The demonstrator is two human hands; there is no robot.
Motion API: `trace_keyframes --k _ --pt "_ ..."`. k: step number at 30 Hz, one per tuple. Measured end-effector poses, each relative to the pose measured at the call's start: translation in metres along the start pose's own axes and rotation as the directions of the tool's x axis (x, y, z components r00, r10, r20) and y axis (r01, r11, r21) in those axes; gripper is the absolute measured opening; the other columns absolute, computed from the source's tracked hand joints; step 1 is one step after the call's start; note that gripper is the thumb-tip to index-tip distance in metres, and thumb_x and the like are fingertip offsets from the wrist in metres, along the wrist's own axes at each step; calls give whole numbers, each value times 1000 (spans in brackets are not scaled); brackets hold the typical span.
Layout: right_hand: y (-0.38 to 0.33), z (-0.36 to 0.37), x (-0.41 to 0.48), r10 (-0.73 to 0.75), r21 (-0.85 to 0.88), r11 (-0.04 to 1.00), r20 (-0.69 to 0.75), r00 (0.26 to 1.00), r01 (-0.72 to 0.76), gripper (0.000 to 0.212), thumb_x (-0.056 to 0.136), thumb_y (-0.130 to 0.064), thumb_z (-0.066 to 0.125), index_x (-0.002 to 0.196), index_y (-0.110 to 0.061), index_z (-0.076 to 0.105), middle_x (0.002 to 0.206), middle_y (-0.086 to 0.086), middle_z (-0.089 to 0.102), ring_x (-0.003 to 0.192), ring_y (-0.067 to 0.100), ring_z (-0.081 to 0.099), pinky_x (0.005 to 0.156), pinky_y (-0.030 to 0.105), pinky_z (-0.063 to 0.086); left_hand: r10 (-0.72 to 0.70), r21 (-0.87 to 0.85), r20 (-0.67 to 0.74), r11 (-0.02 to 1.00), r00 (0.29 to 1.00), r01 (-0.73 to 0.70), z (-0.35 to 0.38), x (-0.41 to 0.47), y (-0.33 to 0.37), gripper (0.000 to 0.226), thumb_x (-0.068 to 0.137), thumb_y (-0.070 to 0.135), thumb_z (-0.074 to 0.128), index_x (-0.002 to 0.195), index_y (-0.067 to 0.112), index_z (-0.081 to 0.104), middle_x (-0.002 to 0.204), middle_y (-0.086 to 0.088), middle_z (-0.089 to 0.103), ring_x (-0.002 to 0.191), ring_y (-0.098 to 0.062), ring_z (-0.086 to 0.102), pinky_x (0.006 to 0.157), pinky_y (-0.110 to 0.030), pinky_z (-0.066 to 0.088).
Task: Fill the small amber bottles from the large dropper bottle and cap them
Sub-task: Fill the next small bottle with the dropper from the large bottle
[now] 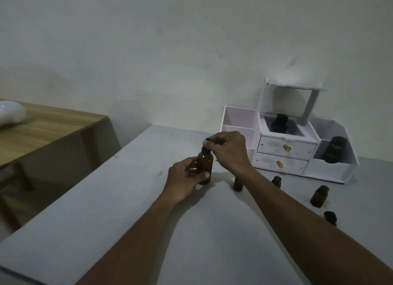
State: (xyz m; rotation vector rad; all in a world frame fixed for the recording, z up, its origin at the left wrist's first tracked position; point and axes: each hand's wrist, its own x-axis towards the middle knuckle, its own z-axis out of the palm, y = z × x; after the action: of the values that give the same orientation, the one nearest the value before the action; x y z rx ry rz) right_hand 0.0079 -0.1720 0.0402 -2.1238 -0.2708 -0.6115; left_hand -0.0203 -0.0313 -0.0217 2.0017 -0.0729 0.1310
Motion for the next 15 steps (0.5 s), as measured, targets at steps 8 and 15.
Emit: trace_keyframes --k 8,15 --pt "-11 1 1 -13 -63 998 25 1000 14 16 85 -15 74 100 -9 79 96 7 78 73 7 66 79 20 55 0 39 -18 999 1000 0 -1 2 0 61 81 30 76 137 21 54 133 0 61 118 -20 61 102 -35 44" --pt "-30 -15 5 -68 34 997 -35 997 69 15 88 -21 72 97 -10 78 85 -1 78 68 -3 68 69 3 50 -1 49 -19 999 1000 2 -3 0 0 63 80 29 77 137 20 53 133 -3 61 117 -21 61 103 -36 42"
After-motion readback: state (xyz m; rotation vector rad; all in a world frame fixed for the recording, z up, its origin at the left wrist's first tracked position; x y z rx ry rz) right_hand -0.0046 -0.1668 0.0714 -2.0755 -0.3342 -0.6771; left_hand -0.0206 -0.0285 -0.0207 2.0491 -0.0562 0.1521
